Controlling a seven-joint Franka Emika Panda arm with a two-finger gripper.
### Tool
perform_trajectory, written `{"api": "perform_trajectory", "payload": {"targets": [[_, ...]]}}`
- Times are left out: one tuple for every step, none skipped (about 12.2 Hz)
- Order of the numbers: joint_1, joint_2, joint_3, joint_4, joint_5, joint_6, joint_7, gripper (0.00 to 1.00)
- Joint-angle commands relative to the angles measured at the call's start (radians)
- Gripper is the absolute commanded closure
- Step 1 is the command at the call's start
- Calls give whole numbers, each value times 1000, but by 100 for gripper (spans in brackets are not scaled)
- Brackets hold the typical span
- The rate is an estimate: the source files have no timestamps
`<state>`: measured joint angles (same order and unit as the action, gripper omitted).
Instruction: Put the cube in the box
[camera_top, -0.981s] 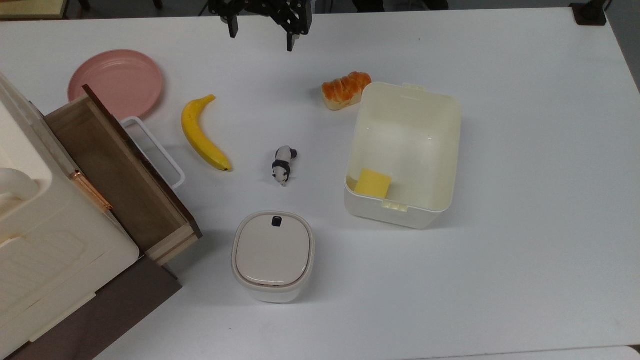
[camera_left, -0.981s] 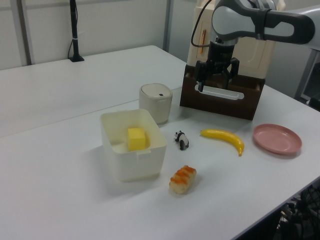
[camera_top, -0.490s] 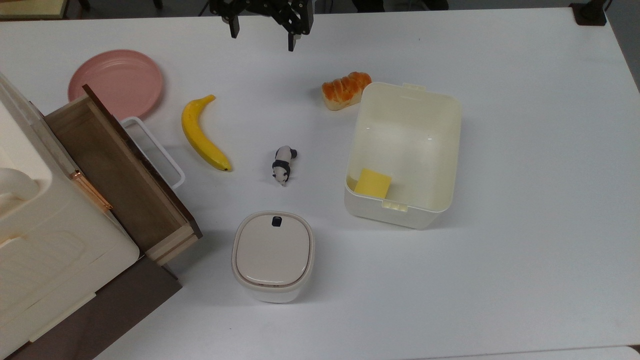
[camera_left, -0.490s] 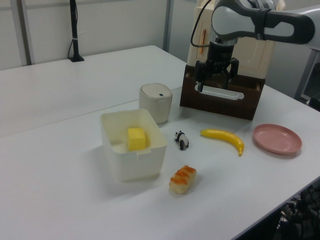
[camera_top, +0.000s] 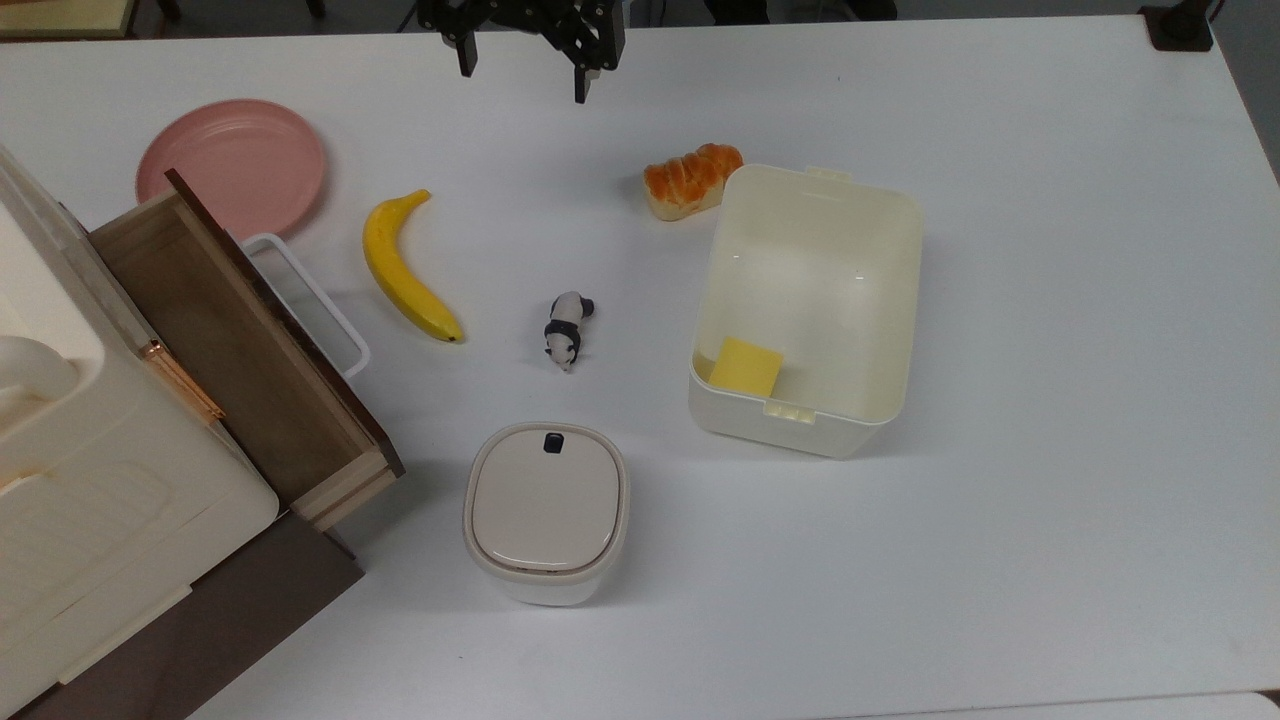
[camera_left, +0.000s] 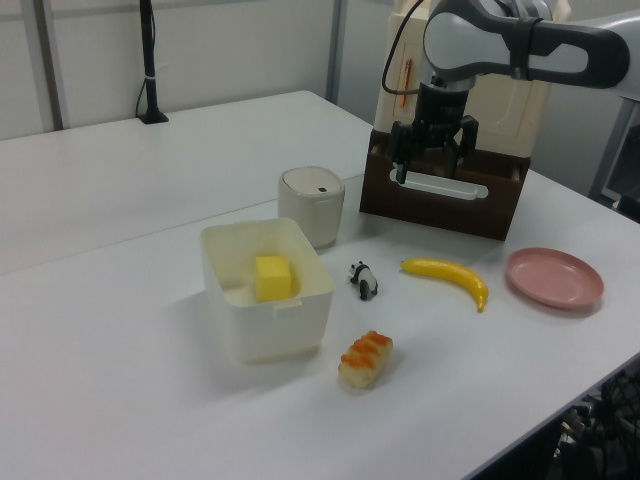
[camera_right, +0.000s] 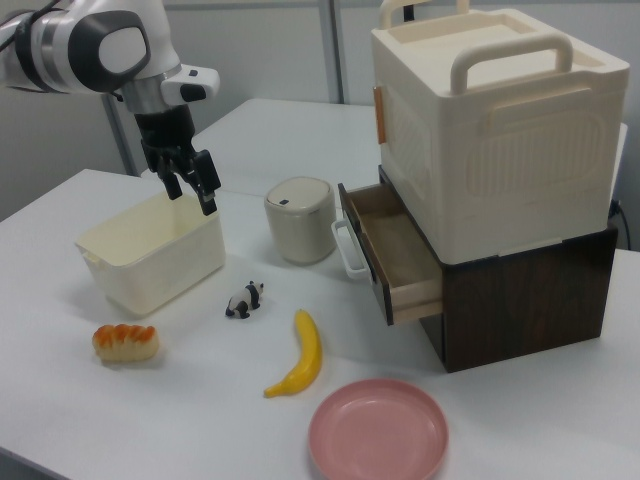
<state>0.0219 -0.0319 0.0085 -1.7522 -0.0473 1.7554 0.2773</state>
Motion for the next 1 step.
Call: {"api": "perform_trajectory", "payload": {"targets": [[27, 3, -30, 7, 20, 13, -26, 0]]}}
